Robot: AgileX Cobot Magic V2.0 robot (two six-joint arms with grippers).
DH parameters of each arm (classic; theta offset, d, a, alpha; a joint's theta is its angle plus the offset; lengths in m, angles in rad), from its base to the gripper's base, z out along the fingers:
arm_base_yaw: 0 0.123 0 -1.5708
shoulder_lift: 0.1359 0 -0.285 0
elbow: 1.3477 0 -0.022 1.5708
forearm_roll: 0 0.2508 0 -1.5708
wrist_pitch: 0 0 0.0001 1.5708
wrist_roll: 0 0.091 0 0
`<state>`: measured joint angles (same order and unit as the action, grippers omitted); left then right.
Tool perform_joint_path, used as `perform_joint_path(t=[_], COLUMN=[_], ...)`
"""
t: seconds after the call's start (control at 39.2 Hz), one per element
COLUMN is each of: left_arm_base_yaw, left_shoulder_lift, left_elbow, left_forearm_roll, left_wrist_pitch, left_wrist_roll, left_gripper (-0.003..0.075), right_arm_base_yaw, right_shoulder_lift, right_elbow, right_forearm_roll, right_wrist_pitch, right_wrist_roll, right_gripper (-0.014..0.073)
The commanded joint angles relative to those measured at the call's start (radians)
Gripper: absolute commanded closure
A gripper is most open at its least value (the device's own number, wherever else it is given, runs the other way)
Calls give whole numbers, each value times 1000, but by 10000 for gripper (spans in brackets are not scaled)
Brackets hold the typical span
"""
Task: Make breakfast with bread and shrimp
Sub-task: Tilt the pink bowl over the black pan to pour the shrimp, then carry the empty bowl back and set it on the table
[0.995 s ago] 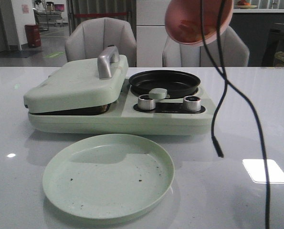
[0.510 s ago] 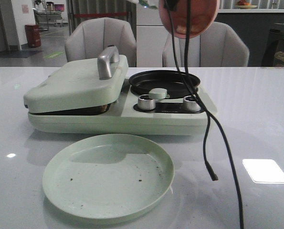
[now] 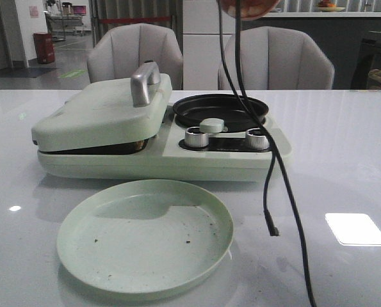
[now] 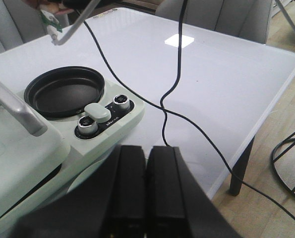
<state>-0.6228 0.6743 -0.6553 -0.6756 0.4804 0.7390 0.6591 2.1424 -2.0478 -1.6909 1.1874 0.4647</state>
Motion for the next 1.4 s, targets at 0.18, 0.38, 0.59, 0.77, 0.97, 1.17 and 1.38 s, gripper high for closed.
perform_joint_path(t=[0.18,0.38,0.59,0.77,0.97,1.17,1.38], left_arm_base_yaw=[-7,-7,-7,-7,-7,-7,-7], left_shoulder_lift=[3,3,3,3,3,3,3], left_elbow=[-29,-29,-29,-29,-29,-29,-29], left_forearm_roll=[-32,-32,-32,-32,-32,-32,-32], left_wrist_pitch=[-69,-69,-69,-69,-69,-69,-69], left_wrist_roll=[1,1,1,1,1,1,1], left_gripper=[621,621,621,621,621,621,621], right_arm_base_yaw=[1,2,2,2,2,-60,-208], right_shoulder_lift=[3,67,46,13,-57,-229,-413], right_elbow=[-41,-41,-65,-77,-77,-12,188], right_forearm_roll=[-90,-108,-108,-108,-1,436,750], right_wrist_pitch=[12,33,38,49,147,146,109], right_wrist_roll=[-4,-28,-30,-30,-30,-30,-31], right_gripper=[575,575,575,575,575,575,575])
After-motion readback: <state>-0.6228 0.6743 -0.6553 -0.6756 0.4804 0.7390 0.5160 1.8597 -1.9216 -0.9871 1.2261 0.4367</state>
